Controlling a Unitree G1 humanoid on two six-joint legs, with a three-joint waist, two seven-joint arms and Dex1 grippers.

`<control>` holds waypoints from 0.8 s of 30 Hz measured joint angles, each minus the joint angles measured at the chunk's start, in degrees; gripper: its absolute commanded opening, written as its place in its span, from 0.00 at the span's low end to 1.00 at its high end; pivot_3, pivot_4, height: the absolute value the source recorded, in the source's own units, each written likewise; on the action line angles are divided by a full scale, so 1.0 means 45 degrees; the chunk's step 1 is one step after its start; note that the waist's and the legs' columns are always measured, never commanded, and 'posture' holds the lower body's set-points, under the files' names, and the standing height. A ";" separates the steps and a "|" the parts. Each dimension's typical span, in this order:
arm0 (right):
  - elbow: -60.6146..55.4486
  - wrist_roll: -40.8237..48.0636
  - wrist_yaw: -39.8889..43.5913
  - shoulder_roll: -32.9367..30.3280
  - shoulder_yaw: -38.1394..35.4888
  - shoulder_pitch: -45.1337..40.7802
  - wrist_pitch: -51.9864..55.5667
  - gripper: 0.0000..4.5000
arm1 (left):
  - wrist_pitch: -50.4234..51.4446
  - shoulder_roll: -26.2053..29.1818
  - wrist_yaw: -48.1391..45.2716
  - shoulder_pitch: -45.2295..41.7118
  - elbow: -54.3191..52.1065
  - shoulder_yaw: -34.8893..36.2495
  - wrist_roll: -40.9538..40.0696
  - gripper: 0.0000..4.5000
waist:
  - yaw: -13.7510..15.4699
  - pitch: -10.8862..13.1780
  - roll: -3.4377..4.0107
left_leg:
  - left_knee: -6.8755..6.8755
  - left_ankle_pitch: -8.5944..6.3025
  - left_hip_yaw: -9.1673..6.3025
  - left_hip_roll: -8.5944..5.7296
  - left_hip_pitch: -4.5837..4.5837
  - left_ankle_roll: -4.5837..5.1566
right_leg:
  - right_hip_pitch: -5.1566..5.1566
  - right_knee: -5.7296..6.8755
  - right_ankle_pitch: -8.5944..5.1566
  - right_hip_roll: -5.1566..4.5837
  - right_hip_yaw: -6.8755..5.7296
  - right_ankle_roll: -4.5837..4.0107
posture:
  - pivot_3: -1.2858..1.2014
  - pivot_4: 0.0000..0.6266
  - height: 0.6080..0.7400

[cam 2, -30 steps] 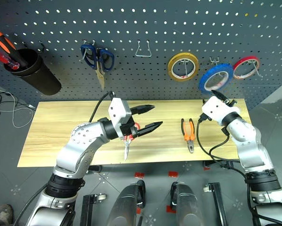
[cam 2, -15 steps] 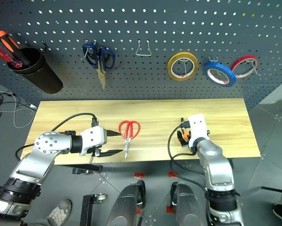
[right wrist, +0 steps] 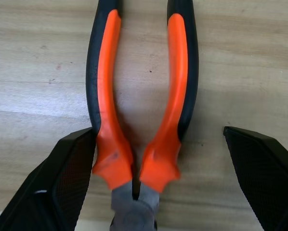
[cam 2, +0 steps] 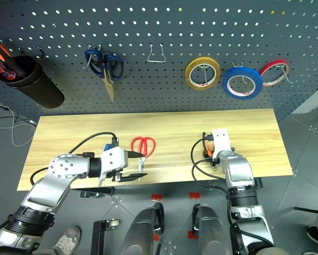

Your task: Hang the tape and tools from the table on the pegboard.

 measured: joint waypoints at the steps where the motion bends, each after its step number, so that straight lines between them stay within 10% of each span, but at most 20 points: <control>1: 0.0306 0.0061 0.0041 -0.0072 0.0005 -0.0208 -0.0099 0.95 | 0.0064 -0.0025 0.0009 -0.0040 0.0000 0.0000 0.0001 0.73 | 0.0001 0.0000 0.0000 | 0.0002 0.0000 0.0002 0.0000 0.0000 0.0000 | 0.0000 0.0001 0.0000 0.0000 0.0003 0.0002 | 0.52 0.59 1.00; 7: 0.1725 0.0281 0.0424 -0.0577 0.0042 -0.1207 -0.0335 0.61 | 0.0379 -0.0581 0.0264 -0.0086 0.0000 0.0067 -0.0289 0.73 | 0.0010 -0.0009 -0.0014 | 0.0013 0.0000 0.0011 0.0000 0.0004 0.0000 | 0.0005 0.0004 0.0004 -0.0001 0.0013 0.0003 | 0.52 0.56 1.00; 24: -0.7937 0.0069 -0.0340 0.2529 0.4466 0.0210 -0.4849 0.61 | 0.4603 -0.1431 0.3124 0.2721 -0.3089 0.4779 -0.4798 0.73 | 0.0100 -0.0044 -0.0072 | 0.0015 0.0003 -0.0031 -0.0002 -0.0004 -0.0007 | 0.0011 -0.0007 -0.0023 -0.0001 -0.0008 0.0094 | 0.55 0.51 1.00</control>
